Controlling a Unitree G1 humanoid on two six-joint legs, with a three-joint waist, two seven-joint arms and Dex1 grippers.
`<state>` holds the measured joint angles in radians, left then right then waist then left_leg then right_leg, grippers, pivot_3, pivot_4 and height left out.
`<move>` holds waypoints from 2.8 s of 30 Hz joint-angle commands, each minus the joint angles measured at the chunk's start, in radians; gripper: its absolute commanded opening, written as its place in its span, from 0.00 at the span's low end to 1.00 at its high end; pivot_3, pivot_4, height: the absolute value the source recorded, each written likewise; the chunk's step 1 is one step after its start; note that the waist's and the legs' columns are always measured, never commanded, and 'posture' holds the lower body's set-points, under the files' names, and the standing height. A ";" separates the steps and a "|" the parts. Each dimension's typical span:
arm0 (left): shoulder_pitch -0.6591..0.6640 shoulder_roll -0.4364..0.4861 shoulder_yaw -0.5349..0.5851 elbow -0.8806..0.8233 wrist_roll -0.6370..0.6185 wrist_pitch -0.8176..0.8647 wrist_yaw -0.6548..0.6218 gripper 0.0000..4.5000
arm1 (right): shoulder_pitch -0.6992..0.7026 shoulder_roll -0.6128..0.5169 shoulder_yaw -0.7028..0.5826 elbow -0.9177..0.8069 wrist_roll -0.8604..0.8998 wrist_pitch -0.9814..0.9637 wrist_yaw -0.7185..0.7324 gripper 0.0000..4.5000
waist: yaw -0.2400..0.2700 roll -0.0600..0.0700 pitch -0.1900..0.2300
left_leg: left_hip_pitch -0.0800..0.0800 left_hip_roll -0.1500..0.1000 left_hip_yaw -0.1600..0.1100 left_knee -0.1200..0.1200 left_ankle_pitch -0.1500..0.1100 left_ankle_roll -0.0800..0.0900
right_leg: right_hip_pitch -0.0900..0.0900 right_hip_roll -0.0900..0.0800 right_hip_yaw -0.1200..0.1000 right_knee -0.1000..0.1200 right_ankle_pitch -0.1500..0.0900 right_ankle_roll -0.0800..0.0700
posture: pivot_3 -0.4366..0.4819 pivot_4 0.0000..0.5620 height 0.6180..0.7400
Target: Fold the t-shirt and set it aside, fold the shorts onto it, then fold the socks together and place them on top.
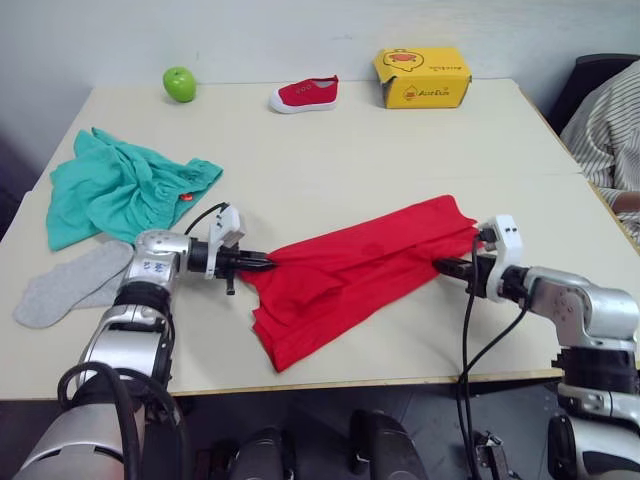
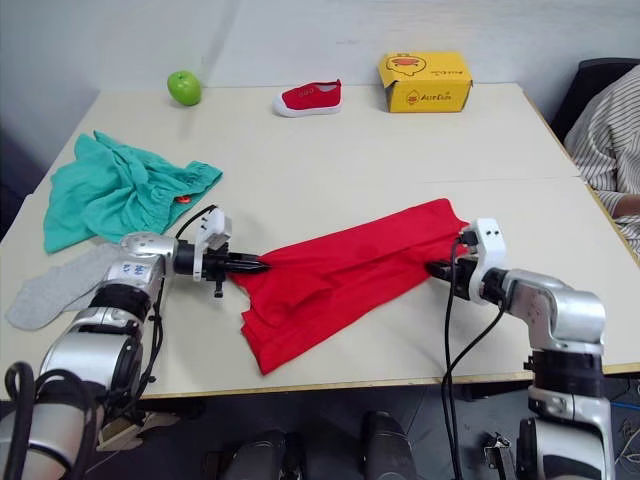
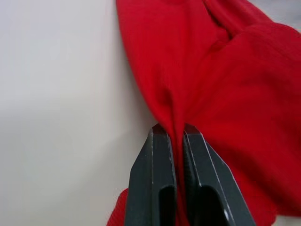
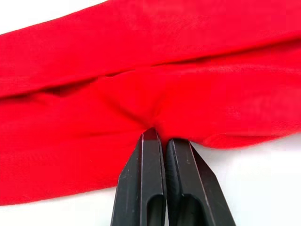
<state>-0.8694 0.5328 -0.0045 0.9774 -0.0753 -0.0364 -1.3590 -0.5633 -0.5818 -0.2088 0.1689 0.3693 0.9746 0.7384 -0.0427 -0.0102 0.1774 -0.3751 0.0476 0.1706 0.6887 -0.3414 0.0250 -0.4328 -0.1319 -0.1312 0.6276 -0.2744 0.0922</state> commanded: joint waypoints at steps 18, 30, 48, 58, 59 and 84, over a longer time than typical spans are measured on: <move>0.806 0.013 0.198 -1.435 -0.367 0.882 0.540 0.06 | -0.474 0.008 0.158 0.812 -0.191 -0.491 0.107 0.00 | -0.011 0.001 0.001 | 0.003 0.004 -0.001 -0.003 0.000 0.000 | 0.003 -0.002 0.011 -0.001 0.000 0.000 | 0.48 0.27 1.00; 0.411 0.268 0.047 -1.001 -0.413 0.868 0.225 0.90 | 0.014 -0.242 0.057 -0.157 0.180 0.229 0.339 0.85 | 0.021 0.002 0.001 | 0.002 0.003 -0.002 -0.003 0.000 -0.002 | 0.002 -0.001 0.002 -0.002 -0.001 -0.001 | 0.48 0.27 1.00; -0.281 -0.299 -0.190 0.157 -0.018 0.358 0.366 0.97 | 0.434 0.209 -0.020 -0.749 0.383 0.532 -0.121 1.00 | 0.039 -0.006 -0.003 | 0.003 -0.001 -0.003 -0.002 0.000 -0.001 | 0.004 0.000 -0.001 -0.006 0.000 -0.001 | 0.48 0.27 1.00; -0.285 -0.390 -0.100 0.187 -0.031 0.332 0.345 0.61 | 0.406 0.206 0.057 -0.700 0.389 0.448 -0.152 0.46 | 0.041 -0.008 -0.005 | 0.001 -0.001 -0.005 -0.002 -0.001 0.001 | 0.004 -0.001 -0.002 -0.003 0.000 -0.001 | 0.48 0.27 1.00; -0.280 -0.392 -0.073 0.185 -0.051 0.351 0.351 0.55 | 0.402 0.199 0.060 -0.699 0.394 0.443 -0.150 0.39 | 0.041 -0.008 -0.005 | 0.001 -0.001 -0.005 -0.002 -0.001 0.001 | 0.004 -0.001 -0.002 -0.004 0.000 -0.001 | 0.48 0.27 1.00; 0.306 -0.290 0.204 -0.722 -0.246 0.543 0.728 0.01 | 0.055 -0.058 0.243 -0.195 0.232 0.073 0.079 0.00 | 0.022 -0.007 -0.004 | 0.002 0.001 -0.004 -0.003 0.000 0.001 | 0.004 -0.002 -0.001 -0.003 0.000 0.001 | 0.48 0.27 1.00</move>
<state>-0.5663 0.2461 0.1856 0.3113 -0.2958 0.5183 -0.6554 -0.4892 -0.6226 0.0197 -0.0517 0.6263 1.0957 0.7873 -0.0206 -0.0171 0.1729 -0.3730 0.0488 0.1668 0.6861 -0.3416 0.0262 -0.4287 -0.1345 -0.1320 0.6243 -0.2740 0.0929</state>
